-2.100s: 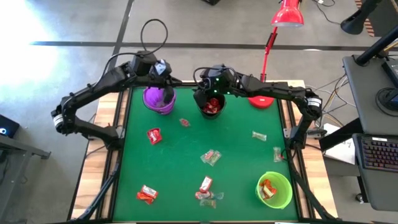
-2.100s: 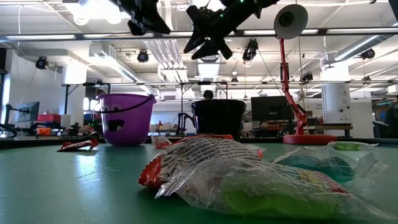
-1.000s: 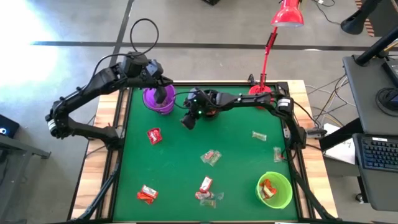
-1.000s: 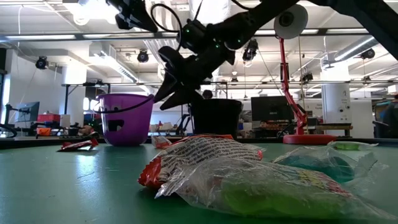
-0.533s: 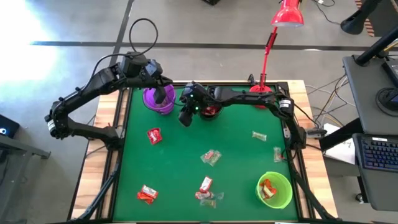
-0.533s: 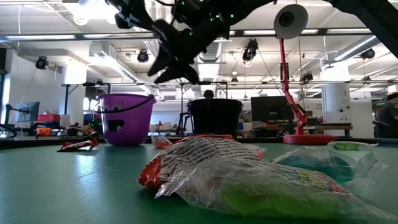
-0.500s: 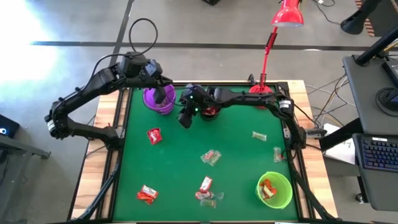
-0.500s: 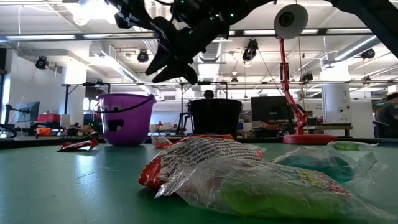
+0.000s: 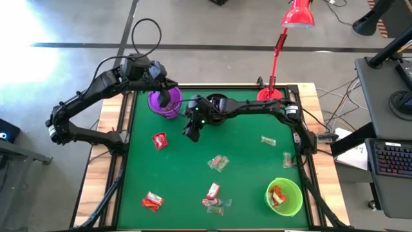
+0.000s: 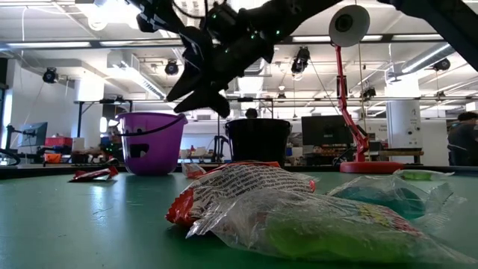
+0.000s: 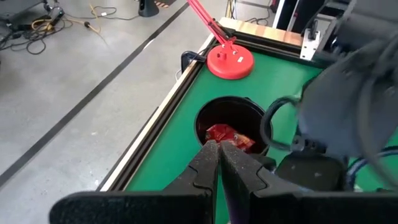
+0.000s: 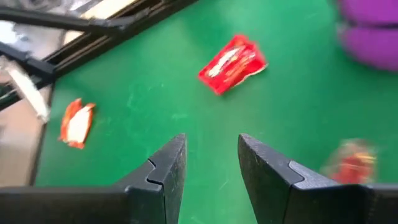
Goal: Sort candy
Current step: Put the red gummy into the violet bucket
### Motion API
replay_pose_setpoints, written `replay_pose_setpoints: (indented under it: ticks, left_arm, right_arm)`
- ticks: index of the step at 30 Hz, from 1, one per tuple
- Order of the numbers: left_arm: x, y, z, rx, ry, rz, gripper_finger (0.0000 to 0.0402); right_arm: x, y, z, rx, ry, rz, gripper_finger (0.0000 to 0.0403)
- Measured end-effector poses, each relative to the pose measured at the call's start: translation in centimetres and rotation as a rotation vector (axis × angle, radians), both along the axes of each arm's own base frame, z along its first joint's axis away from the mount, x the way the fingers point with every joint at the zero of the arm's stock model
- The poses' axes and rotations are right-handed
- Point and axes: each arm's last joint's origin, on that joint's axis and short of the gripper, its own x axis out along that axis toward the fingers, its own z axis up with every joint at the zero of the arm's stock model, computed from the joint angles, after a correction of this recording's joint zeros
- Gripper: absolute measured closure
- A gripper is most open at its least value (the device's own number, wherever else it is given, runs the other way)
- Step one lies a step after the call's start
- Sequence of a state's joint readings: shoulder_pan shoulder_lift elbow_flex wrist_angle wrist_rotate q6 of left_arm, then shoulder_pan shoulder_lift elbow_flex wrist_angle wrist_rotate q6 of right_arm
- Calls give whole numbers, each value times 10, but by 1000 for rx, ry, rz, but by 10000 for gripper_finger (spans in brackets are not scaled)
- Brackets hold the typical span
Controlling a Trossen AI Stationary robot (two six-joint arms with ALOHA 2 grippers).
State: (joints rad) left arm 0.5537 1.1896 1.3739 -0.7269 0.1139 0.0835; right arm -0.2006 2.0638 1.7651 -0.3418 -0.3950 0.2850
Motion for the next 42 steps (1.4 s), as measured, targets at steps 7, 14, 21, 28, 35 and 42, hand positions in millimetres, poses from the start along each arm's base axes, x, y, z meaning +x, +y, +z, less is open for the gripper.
replay_pose_setpoints:
  ticks: [7, 14, 21, 28, 35, 42]
  left_arm:
    - [0, 0, 0, -14, -7, 9, 402]
    - [-2, -1, 2, -18, -17, 15, 402]
    - [-10, -6, 8, -2, -43, 15, 402]
    - [-20, -12, 15, 16, -74, 16, 402]
    - [-23, -14, 18, 11, -90, 23, 402]
    - [-24, -15, 18, 10, -88, 23, 402]
  right_arm:
    - [18, 4, -23, 72, 9, 92, 266]
    - [36, -4, -26, 35, 41, 58, 266]
    - [44, -10, -41, -55, 186, -21, 266]
    - [54, -20, -41, -99, 183, -36, 266]
    - [53, -34, -59, -105, 243, -19, 266]
    - [48, -46, -66, -155, 262, 52, 266]
